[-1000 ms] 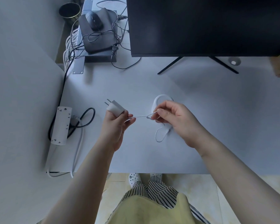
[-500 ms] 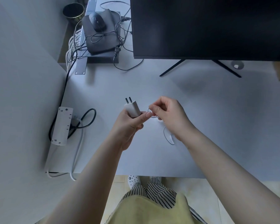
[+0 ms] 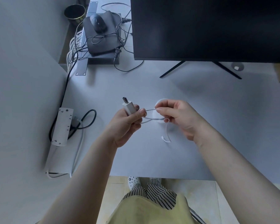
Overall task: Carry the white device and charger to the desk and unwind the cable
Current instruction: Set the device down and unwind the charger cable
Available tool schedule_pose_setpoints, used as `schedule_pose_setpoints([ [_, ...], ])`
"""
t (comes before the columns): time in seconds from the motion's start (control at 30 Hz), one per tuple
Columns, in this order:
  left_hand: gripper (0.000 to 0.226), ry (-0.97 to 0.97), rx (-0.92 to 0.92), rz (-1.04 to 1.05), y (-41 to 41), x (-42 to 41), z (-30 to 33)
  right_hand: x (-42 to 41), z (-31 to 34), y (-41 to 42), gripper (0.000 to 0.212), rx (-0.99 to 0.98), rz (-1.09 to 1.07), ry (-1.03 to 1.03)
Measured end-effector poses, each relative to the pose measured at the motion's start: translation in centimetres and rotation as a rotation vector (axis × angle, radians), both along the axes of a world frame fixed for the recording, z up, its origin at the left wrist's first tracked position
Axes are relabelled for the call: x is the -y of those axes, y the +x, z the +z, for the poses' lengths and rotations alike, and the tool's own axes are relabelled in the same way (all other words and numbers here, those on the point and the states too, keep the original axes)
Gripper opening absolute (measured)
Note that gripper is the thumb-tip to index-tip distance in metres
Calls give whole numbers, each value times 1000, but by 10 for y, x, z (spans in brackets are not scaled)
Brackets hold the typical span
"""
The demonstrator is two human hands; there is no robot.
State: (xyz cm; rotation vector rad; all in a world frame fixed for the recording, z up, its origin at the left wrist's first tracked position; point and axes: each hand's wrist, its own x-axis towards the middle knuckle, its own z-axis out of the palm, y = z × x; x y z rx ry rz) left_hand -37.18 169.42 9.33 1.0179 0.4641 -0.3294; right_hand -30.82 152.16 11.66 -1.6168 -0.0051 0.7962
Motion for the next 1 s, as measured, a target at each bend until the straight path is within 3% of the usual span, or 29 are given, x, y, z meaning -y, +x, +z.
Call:
schedule_pose_setpoints([
  [0.13,14,-152,-6,-96,-2,-9,-1,7,4,0,11,163,159,-185],
  [0.27,22,-236,21,-97,-3,-17,-1,9,5,-3,10,321,280,-358],
  [0.43,16,-326,-36,38,-1,-11,2,10,8,-12,12,247,157,-132],
  [0.53,14,-346,-96,95,-1,-4,6,7,3,-18,23,378,63,-187],
  [0.67,14,-327,-120,125,-3,2,11,-2,1,-31,20,551,142,-298],
  [0.9,12,-356,-70,136,-8,0,8,-17,4,-42,12,617,52,-308],
  [1.0,12,-287,-56,149,-11,-2,9,-18,8,-42,11,555,-4,-248],
])
